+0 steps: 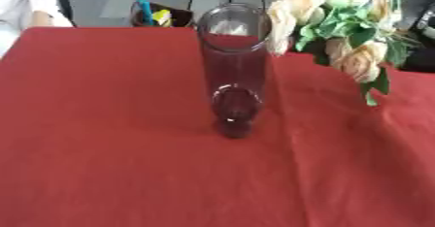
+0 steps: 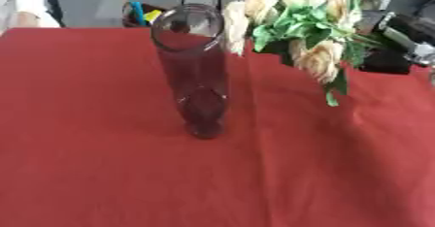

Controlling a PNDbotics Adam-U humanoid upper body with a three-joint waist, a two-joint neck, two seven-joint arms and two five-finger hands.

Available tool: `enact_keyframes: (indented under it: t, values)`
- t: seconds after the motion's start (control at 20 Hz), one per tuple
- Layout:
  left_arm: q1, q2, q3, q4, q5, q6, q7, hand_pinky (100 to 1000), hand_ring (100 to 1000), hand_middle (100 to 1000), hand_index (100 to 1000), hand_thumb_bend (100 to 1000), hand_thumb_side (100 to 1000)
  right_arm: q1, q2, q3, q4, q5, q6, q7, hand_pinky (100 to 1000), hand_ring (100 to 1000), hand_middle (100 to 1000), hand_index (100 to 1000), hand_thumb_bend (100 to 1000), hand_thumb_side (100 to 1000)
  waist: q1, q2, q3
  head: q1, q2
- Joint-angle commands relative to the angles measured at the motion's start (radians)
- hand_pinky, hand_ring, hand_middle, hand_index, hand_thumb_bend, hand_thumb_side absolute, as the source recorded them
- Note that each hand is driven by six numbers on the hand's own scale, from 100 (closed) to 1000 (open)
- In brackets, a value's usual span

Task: Arrange flowers into the vase.

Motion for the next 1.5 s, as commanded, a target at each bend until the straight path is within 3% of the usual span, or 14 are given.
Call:
enact_keyframes:
  t: [0.05,0.15,0.2,0.25,0.6,0.95,1.0,1.05,1.5]
  values:
    - [-0.007,0.035,0.004,-0.018,-0.001,0.002,-0.005,719,867,857,965,100,967,-0.034,-0.027,-0.024,-0.038,-0.044,0.046,-0.045,100,100,100,100,100,815,-0.003,-0.025,0.001,0.016,0.006]
    - [-0.007,0.034,0.004,-0.018,0.0,0.003,-0.005,719,867,857,965,100,967,-0.047,-0.026,-0.026,-0.05,-0.071,0.074,-0.073,100,100,100,100,100,813,-0.005,-0.027,0.0,0.024,0.012]
    - [-0.007,0.034,0.004,-0.018,0.0,0.003,-0.005,719,867,857,965,100,967,-0.053,-0.025,-0.026,-0.054,-0.083,0.089,-0.086,100,100,100,100,100,967,-0.005,-0.027,0.0,0.026,0.014]
    - [-0.006,0.034,0.004,-0.018,0.0,0.003,-0.005,719,867,857,964,100,966,-0.059,-0.025,-0.028,-0.057,-0.092,0.103,-0.096,100,100,100,100,100,823,-0.006,-0.028,0.0,0.028,0.015]
    - [-0.002,0.031,0.007,-0.018,-0.005,0.001,-0.005,719,866,857,964,100,967,-0.068,-0.03,-0.032,-0.024,-0.047,0.174,-0.091,100,100,100,100,100,843,-0.009,-0.021,0.004,0.04,0.009]
    - [-0.001,0.034,0.006,-0.018,-0.007,0.001,-0.004,719,865,858,964,100,967,-0.111,-0.014,-0.064,-0.025,-0.117,0.203,-0.156,100,100,100,100,100,799,-0.007,-0.022,0.004,0.049,0.018]
    - [0.0,0.034,0.005,-0.018,-0.007,0.001,-0.005,719,865,858,964,100,971,-0.123,-0.013,-0.066,-0.033,-0.13,0.214,-0.164,100,100,100,100,100,981,-0.008,-0.023,0.003,0.05,0.021]
    - [0.001,0.033,0.005,-0.018,-0.006,0.002,-0.005,719,865,857,964,100,967,-0.134,-0.012,-0.067,-0.04,-0.144,0.225,-0.172,100,100,100,100,100,793,-0.008,-0.024,0.002,0.052,0.023]
    - [0.006,0.028,0.0,-0.018,-0.001,0.006,-0.007,720,864,858,963,100,967,-0.261,0.046,-0.052,-0.096,-0.273,0.351,-0.245,100,100,100,100,100,740,-0.014,-0.037,0.003,0.07,0.029]
